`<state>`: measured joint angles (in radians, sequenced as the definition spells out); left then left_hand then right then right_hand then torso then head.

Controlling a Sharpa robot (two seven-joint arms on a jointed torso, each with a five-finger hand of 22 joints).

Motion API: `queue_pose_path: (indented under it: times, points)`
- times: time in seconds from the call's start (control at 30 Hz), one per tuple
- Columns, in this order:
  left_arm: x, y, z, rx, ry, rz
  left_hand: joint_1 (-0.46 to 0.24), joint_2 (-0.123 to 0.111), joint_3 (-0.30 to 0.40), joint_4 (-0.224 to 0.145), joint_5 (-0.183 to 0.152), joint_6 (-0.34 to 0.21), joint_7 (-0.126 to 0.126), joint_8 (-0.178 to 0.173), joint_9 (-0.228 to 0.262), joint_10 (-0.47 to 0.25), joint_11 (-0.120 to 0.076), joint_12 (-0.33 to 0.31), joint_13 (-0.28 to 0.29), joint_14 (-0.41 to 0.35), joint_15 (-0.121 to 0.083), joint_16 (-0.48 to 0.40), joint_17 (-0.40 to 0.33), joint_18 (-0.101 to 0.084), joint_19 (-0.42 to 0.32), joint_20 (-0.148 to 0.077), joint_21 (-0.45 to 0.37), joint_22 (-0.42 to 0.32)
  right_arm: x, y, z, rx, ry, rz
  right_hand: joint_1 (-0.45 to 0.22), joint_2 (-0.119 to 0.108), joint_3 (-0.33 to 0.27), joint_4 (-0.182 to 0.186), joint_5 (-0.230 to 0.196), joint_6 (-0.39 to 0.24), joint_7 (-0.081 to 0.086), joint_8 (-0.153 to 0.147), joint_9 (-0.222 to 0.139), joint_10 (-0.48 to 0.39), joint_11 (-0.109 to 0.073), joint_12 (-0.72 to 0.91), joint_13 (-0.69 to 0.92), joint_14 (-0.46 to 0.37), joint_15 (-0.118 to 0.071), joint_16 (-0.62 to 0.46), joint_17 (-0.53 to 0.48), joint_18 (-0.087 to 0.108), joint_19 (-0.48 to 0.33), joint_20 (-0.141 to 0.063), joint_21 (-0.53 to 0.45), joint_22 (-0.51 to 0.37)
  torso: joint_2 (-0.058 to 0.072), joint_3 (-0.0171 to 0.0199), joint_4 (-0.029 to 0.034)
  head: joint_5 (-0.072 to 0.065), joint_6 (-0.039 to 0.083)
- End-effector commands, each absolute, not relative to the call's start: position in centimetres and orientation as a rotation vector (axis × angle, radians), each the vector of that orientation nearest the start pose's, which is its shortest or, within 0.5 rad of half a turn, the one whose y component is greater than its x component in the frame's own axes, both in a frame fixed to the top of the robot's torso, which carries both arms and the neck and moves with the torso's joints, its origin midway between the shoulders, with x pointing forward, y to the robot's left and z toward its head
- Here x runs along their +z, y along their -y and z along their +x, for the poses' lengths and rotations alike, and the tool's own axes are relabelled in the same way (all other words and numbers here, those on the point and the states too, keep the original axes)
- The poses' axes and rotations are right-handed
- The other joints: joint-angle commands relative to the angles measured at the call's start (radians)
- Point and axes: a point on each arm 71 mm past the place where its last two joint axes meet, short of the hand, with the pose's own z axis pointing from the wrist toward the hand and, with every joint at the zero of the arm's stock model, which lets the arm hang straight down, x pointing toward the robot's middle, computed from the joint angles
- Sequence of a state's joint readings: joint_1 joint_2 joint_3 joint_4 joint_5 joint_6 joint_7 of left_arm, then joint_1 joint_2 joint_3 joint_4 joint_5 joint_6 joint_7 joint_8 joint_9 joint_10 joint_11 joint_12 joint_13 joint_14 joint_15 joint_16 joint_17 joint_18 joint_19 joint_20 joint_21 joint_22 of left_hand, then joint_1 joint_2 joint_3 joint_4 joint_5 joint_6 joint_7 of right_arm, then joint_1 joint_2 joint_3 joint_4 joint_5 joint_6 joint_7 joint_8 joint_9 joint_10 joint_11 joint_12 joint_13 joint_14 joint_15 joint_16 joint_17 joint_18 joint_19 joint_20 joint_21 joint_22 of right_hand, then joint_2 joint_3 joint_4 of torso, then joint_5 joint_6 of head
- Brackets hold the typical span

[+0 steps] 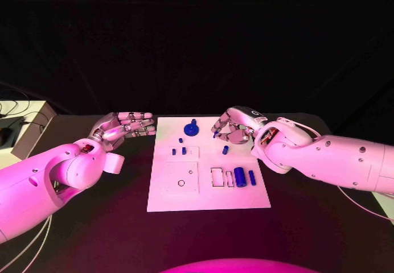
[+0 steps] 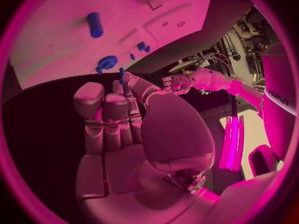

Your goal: Assemble the parts on the task board

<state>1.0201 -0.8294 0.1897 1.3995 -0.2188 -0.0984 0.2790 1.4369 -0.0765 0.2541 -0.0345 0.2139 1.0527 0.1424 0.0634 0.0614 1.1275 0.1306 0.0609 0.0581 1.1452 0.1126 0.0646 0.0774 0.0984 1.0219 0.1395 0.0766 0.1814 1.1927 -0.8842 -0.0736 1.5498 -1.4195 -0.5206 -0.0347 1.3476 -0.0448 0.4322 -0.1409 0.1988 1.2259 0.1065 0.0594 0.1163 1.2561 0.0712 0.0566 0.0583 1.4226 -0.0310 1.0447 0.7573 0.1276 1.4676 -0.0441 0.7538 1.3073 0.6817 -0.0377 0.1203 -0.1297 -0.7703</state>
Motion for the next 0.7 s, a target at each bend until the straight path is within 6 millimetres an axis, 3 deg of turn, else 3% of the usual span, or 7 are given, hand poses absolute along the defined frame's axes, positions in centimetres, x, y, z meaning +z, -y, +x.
queue_pose_path:
  times: [0.03, 0.23, 0.4, 0.7]
  points:
    - [-19.7, -22.9, 50.1, -1.598, -1.504, -1.034, -0.004, -0.002, 0.004, 0.001, 0.000, 0.004, 0.002, -0.001, 0.001, -0.001, 0.000, -0.001, 0.000, -0.007, 0.002, -0.003, -0.001, -0.020, 0.002, -0.001, -0.001, -0.001, -18.6, 19.1, 46.4, 0.736, -1.514, -0.179, 0.008, 0.013, -0.002, -0.003, 0.001, 0.000, 0.006, 0.006, 0.002, 0.022, -0.019, 0.003, 0.003, 0.001, -0.006, 0.001, -0.001, 0.011, 0.049, -0.007, 0.006, 0.096, -0.003, -0.0027, 0.0012, 0.015, -0.002]
    - [-19.6, -22.5, 50.0, -1.601, -1.493, -1.035, -0.004, -0.003, 0.005, 0.000, 0.000, 0.004, 0.002, -0.001, 0.001, 0.000, 0.000, -0.001, 0.000, -0.008, 0.002, -0.003, -0.002, -0.021, 0.001, -0.001, -0.001, -0.003, -19.9, 16.0, 45.0, 0.752, -1.525, -0.273, 0.007, 0.013, -0.003, -0.003, 0.001, 0.001, 0.005, 0.006, 0.002, 0.022, -0.019, 0.003, 0.003, 0.000, -0.006, -0.003, -0.007, 0.011, 0.048, -0.007, 0.005, 0.095, -0.008, -0.0063, 0.0007, 0.035, -0.009]
    - [-19.6, -22.3, 49.9, -1.600, -1.481, -1.038, -0.006, -0.005, 0.004, 0.001, 0.000, 0.004, 0.001, -0.001, 0.000, -0.002, 0.001, -0.001, 0.000, -0.010, 0.003, -0.003, -0.002, -0.021, 0.000, 0.000, -0.002, -0.005, -21.4, 14.1, 44.2, 0.755, -1.537, -0.328, 0.006, 0.012, -0.004, -0.004, 0.001, 0.002, 0.005, 0.005, 0.002, 0.022, -0.019, 0.003, 0.003, 0.000, -0.006, -0.005, -0.011, 0.011, 0.048, -0.007, 0.004, 0.095, -0.010, -0.0086, 0.0031, 0.041, -0.016]
    - [-19.5, -22.0, 49.9, -1.603, -1.472, -1.036, -0.006, -0.005, 0.004, 0.001, 0.000, 0.003, 0.001, -0.001, 0.000, -0.002, 0.001, -0.001, 0.000, -0.010, 0.003, -0.003, -0.002, -0.021, 0.000, 0.000, -0.002, -0.006, -23.4, 12.6, 43.6, 0.737, -1.576, -0.373, 0.006, 0.013, -0.003, -0.004, 0.001, 0.002, 0.005, 0.005, 0.002, 0.022, -0.020, 0.003, 0.003, 0.000, -0.006, -0.006, -0.012, 0.012, 0.048, -0.007, 0.002, 0.094, -0.008, -0.0077, 0.0012, 0.056, -0.025]
